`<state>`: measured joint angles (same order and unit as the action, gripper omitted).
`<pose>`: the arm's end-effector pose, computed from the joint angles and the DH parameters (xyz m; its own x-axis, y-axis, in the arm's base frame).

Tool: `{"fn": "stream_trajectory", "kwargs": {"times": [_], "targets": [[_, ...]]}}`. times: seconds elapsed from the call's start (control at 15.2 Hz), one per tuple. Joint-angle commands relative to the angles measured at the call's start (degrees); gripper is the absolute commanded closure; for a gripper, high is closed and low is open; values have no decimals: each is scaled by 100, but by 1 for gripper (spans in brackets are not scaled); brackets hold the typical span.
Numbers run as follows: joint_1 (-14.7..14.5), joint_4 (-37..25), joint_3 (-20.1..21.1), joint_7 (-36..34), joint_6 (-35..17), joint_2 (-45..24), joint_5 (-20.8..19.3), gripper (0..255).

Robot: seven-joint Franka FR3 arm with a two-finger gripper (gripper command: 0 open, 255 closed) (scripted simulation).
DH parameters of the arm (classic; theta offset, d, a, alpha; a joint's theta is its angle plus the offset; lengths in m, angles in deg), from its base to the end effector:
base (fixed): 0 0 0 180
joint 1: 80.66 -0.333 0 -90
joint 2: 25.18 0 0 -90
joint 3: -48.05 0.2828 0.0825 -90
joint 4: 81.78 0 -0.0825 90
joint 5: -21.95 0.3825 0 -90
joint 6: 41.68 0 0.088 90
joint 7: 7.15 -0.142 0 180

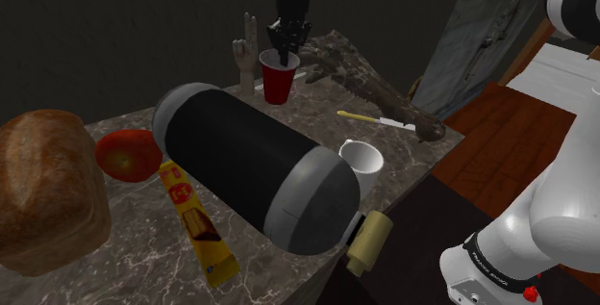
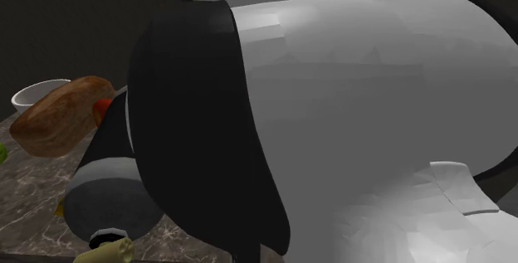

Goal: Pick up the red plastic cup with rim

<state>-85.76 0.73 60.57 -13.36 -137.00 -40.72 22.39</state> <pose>0.6000 0.1782 0.4691 0.9802 0.1918 -0.0483 0.1888 -0.9801 -0.0608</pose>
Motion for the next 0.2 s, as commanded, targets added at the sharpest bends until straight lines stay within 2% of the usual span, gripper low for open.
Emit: {"fn": "stream_trajectory", "kwargs": {"times": [0.0, 0.13], "targets": [[-12, -182, 5, -17, 159, -24, -6, 255], [-13, -195, 5, -18, 171, -25, -6, 255]]}}
